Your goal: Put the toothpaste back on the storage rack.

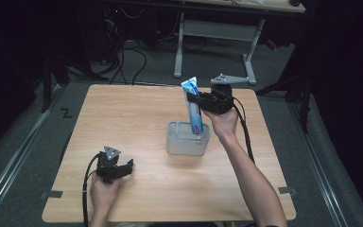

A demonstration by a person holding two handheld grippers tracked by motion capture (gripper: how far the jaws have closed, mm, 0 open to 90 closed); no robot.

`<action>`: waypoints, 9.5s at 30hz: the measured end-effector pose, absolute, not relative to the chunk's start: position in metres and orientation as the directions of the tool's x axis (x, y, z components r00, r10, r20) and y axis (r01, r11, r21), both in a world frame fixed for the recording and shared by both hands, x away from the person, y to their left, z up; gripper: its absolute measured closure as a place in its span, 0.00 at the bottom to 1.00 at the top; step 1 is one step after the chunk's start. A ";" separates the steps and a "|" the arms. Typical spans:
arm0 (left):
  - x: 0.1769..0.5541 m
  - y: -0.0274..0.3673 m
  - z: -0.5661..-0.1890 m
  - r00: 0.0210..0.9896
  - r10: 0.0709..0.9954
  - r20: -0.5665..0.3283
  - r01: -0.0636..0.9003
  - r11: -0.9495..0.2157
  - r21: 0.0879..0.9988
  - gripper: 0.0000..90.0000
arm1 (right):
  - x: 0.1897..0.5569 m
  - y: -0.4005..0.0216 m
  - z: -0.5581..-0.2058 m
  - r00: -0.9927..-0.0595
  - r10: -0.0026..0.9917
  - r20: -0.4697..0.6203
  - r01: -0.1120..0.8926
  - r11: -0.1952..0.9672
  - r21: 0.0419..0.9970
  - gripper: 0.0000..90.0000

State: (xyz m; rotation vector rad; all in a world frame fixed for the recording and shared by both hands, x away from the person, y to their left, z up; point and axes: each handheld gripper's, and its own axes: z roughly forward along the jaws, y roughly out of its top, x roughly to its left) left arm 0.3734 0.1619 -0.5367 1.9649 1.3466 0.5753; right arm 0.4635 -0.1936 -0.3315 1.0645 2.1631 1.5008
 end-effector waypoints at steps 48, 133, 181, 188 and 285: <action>0.373 0.162 -0.537 0.368 0.930 -0.013 0.630 -0.239 0.739 0.28 | 0.471 -0.172 -0.372 -0.704 0.701 0.112 0.423 0.288 0.859 0.82; 0.373 0.162 -0.537 0.370 0.929 -0.016 0.630 -0.239 0.739 0.27 | 0.459 -0.186 -0.414 -0.688 0.715 0.126 0.479 0.316 0.819 0.65; 0.373 0.162 -0.537 0.370 0.929 -0.014 0.630 -0.240 0.738 0.27 | 0.424 -0.268 -0.382 -0.577 0.805 0.141 0.443 0.163 0.881 0.60; 0.373 0.162 -0.537 0.370 0.929 -0.013 0.630 -0.241 0.738 0.27 | 0.421 -0.275 -0.383 -0.568 0.810 0.145 0.443 0.153 0.883 0.59; 0.373 0.161 -0.537 0.373 0.928 -0.012 0.631 -0.244 0.737 0.26 | 0.365 -0.357 -0.472 -0.363 0.911 0.195 0.565 0.048 0.824 0.58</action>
